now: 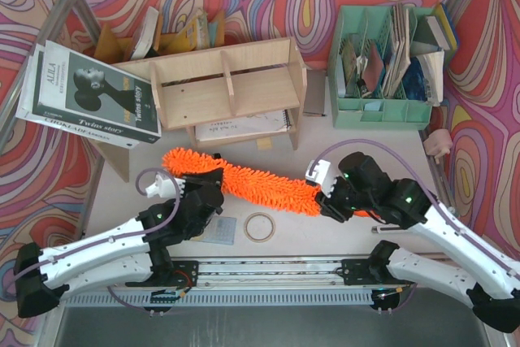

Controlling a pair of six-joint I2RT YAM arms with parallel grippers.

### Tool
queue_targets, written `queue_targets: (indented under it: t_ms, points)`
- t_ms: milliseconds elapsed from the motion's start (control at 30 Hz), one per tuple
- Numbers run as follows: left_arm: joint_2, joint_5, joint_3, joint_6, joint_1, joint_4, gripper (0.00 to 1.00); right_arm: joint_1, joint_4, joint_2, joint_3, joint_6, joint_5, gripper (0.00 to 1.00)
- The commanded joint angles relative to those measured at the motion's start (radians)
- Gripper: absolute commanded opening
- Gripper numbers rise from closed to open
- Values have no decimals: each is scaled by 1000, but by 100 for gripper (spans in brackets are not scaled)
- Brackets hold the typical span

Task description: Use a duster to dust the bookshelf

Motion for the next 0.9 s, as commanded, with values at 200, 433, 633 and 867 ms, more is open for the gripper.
queue_targets:
  t_ms: [200,433,633,867]
  points:
    - [-70,-79,-177,6,-33,-72,19,-32,474,176,-65,227,43,0]
    - [-25,-51,-307,39,56,200,19,-32,662,348,-124,268,8,0]
    - [28,-75,-326,49,131,297,14,-32,787,498,-133,232,-3,3]
    - [74,-95,-333,27,202,343,8,-33,852,595,-139,154,-19,16]
